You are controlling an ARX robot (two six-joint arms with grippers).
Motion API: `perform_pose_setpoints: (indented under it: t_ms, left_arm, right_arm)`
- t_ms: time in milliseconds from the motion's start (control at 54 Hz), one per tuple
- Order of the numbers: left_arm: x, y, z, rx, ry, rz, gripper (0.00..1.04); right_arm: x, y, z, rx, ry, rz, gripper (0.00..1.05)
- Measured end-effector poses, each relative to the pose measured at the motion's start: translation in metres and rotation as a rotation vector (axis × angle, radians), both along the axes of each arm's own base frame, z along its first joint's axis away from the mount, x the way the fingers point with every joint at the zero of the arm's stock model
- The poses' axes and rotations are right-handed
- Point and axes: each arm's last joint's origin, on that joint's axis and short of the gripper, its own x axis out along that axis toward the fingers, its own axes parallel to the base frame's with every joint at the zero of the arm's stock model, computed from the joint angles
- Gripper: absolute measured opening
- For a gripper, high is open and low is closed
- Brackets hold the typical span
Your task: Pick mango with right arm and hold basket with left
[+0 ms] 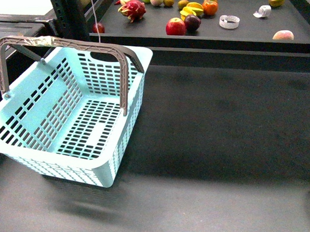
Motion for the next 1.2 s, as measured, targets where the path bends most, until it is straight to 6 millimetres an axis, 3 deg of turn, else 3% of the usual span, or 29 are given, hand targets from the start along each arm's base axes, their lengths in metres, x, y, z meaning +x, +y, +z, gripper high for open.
perform_pose_setpoints:
  t_ms: [93, 222, 407, 685, 981, 1203]
  left_arm:
    - [0.044, 0.001, 0.001, -0.162, -0.02, -0.02, 0.97]
    - [0.113, 0.002, -0.033, -0.422, 0.033, -0.019, 0.97]
    - [0.168, 0.005, -0.061, -0.582, 0.049, 0.007, 0.97]
    - [0.22, -0.003, -0.073, -0.702, 0.027, 0.021, 0.97]
    - [0.269, -0.039, -0.082, -0.772, 0.054, -0.022, 0.97]
    - [0.291, -0.037, -0.095, -0.777, 0.072, 0.002, 0.97]
  right_arm:
    - [0.0, 0.0, 0.0, 0.0, 0.0, -0.001, 0.96]
    - [0.0, 0.0, 0.0, 0.0, 0.0, 0.0, 0.96]
    - [0.0, 0.0, 0.0, 0.0, 0.0, -0.001, 0.96]
    - [0.0, 0.0, 0.0, 0.0, 0.0, 0.0, 0.96]
    - [0.0, 0.0, 0.0, 0.0, 0.0, -0.001, 0.96]
    - [0.0, 0.0, 0.0, 0.0, 0.0, -0.001, 0.96]
